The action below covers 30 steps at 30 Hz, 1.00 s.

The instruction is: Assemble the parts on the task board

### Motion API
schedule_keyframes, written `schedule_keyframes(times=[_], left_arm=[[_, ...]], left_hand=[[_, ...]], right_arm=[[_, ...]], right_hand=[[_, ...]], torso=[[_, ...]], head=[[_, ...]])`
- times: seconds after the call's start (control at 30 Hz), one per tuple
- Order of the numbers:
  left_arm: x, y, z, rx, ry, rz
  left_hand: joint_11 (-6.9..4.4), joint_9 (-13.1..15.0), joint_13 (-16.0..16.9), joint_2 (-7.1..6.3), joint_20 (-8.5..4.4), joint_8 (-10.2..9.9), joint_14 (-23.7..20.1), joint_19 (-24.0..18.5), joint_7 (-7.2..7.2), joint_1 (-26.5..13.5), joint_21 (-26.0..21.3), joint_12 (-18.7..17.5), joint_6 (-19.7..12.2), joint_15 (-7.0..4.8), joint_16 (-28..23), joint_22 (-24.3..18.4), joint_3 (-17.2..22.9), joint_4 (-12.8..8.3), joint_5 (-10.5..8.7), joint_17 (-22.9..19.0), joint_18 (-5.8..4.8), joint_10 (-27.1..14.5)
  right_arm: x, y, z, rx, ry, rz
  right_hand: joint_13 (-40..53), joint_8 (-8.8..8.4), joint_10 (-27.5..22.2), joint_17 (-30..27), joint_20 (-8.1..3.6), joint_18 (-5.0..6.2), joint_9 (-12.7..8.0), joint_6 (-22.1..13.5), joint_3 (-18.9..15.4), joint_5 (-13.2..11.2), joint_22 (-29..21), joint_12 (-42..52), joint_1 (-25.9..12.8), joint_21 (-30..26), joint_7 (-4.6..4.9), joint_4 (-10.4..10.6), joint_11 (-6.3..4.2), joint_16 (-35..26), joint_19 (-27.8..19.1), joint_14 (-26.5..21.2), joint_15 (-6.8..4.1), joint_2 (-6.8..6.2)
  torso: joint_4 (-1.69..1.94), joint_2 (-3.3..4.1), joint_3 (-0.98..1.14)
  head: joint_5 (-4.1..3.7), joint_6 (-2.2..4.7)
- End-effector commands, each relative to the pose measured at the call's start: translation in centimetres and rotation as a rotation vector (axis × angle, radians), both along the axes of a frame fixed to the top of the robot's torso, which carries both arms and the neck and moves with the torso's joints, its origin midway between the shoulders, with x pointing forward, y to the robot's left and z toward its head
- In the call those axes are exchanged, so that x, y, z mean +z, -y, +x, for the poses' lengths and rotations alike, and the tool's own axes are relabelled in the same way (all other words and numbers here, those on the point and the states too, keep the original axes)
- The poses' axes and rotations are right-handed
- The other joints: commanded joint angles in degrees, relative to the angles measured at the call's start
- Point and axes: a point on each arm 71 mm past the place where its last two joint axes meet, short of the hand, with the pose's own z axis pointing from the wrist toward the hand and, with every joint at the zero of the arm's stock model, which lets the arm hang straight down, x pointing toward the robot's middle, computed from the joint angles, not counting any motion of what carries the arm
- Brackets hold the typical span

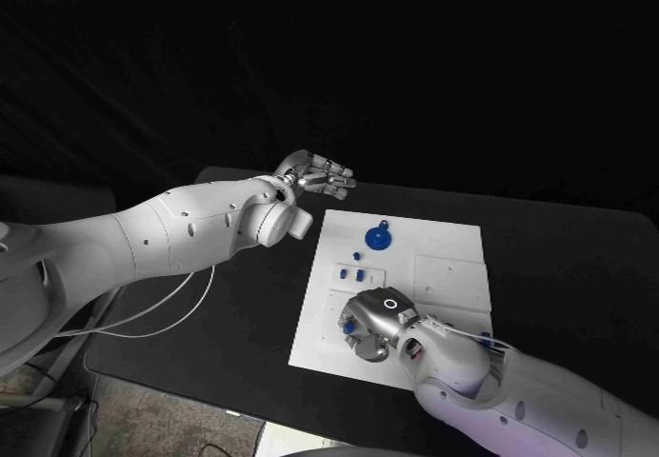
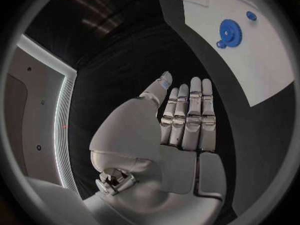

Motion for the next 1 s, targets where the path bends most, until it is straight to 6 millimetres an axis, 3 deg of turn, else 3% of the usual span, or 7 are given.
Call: schedule_keyframes(times=[0.03,0.13,0.23,0.7,0.8,0.87,1.0], left_arm=[[0.1,0.2,0.0,-0.014,-0.002,-0.008],[0.0,0.1,0.0,-0.014,-0.003,-0.008],[0.0,0.0,0.0,-0.014,-0.004,-0.008],[-0.1,-0.2,0.2,-0.012,-0.010,-0.004],[-0.1,-0.4,0.2,-0.010,-0.011,-0.004],[-0.1,-0.5,0.2,-0.008,-0.010,-0.003],[-0.2,-1.1,0.1,-0.006,-0.003,-0.004]], left_hand=[[0.08,0.09,-0.02,-0.02,0.13,-0.03,-0.32,0.42,-0.05,0.15,-0.14,0.07,-0.43,-0.01,-0.31,-0.05,0.13,0.28,-0.11,0.07,-0.94,-0.49],[0.08,0.09,-0.02,-0.02,0.13,-0.03,-0.32,0.42,-0.05,0.15,-0.14,0.07,-0.43,-0.01,-0.31,-0.05,0.13,0.28,-0.11,0.07,-0.94,-0.49],[0.08,0.08,-0.02,0.01,0.12,-0.03,-0.30,0.45,-0.04,0.16,-0.13,0.06,-0.47,-0.01,-0.31,-0.12,0.11,0.34,-0.21,0.07,-0.94,-0.52],[0.07,0.08,-0.02,0.00,0.13,-0.03,-0.24,0.50,-0.06,0.00,-0.15,0.06,-0.47,-0.02,-0.31,-0.19,-0.04,0.51,-0.29,0.09,-0.96,-0.50],[0.07,0.08,-0.02,0.00,0.13,-0.03,-0.24,0.50,-0.06,0.00,-0.15,0.06,-0.47,-0.02,-0.31,-0.19,-0.04,0.51,-0.29,0.09,-0.96,-0.50],[0.07,0.08,-0.02,0.00,0.13,-0.03,-0.24,0.50,-0.06,0.00,-0.15,0.06,-0.47,-0.02,-0.31,-0.19,-0.04,0.51,-0.29,0.09,-0.96,-0.50],[0.06,0.08,-0.02,0.00,0.11,-0.03,-0.16,0.58,-0.03,0.21,-0.16,0.06,-0.44,-0.05,-0.28,-0.41,-0.15,0.59,-0.29,0.12,-0.96,-0.46]], right_arm=[[-0.2,0.1,-0.2,0.002,-0.021,0.010],[0.1,0.1,-0.3,-0.002,-0.014,0.041],[0.4,0.3,-0.4,-0.009,0.001,0.069],[4.3,3.1,0.2,-0.070,0.050,0.225],[5.6,4.6,0.9,-0.107,0.014,0.281],[6.5,6.1,1.6,-0.122,-0.014,0.313],[7.4,9.3,3.0,-0.182,-0.086,0.313]], right_hand=[[-0.05,-0.21,-3.57,-0.64,0.74,1.19,-0.03,-1.38,-3.34,-0.86,-1.03,-0.13,0.71,-2.91,-0.03,0.55,0.82,-0.69,2.50,0.13,0.71,-0.57],[-0.04,-0.15,-7.21,-1.52,1.60,2.42,-0.11,-5.48,-11.02,-1.05,-3.37,0.12,3.29,-5.07,-0.90,2.46,1.72,-1.16,2.63,0.27,1.44,-0.12],[-0.07,-0.19,-10.24,-2.02,2.22,3.54,-0.17,-8.71,-14.24,-1.41,-5.20,0.20,5.71,-5.67,-1.81,5.57,2.48,-1.05,2.62,0.24,1.91,-1.18],[-0.09,-0.27,-10.15,-2.80,2.29,3.77,-0.21,-9.74,-15.77,-1.90,-8.60,0.17,5.97,-3.46,-2.35,10.05,2.42,-0.54,2.50,0.37,1.91,-2.72],[-0.12,-0.20,-6.27,-2.83,1.90,3.21,-0.19,-8.79,-14.86,-2.20,-8.52,0.96,5.80,-2.70,-1.54,10.30,1.29,-0.54,2.52,0.43,1.23,-0.87],[0.12,0.25,3.29,-2.80,0.87,2.04,-0.02,-5.49,-9.95,-2.58,-7.77,3.38,5.45,-0.63,0.79,11.15,-1.16,-0.58,2.57,0.55,-0.27,2.12],[1.00,0.26,10.12,-2.26,-1.02,-0.38,0.57,-0.60,-5.09,-2.49,-6.65,5.05,3.82,1.48,-0.83,9.80,-3.64,-0.38,2.52,0.65,-1.81,1.31]], torso=[[-0.01,0.00,0.06],[0.01,0.00,0.03],[0.03,0.00,0.01],[-0.20,-0.01,0.18],[-0.27,-0.17,0.20],[-0.43,-0.25,0.21],[-0.78,-0.30,0.30]], head=[[-0.13,0.12],[-0.25,0.17],[-0.28,0.19],[-0.90,0.85],[-1.50,1.09],[-2.53,1.80],[-4.02,2.49]])
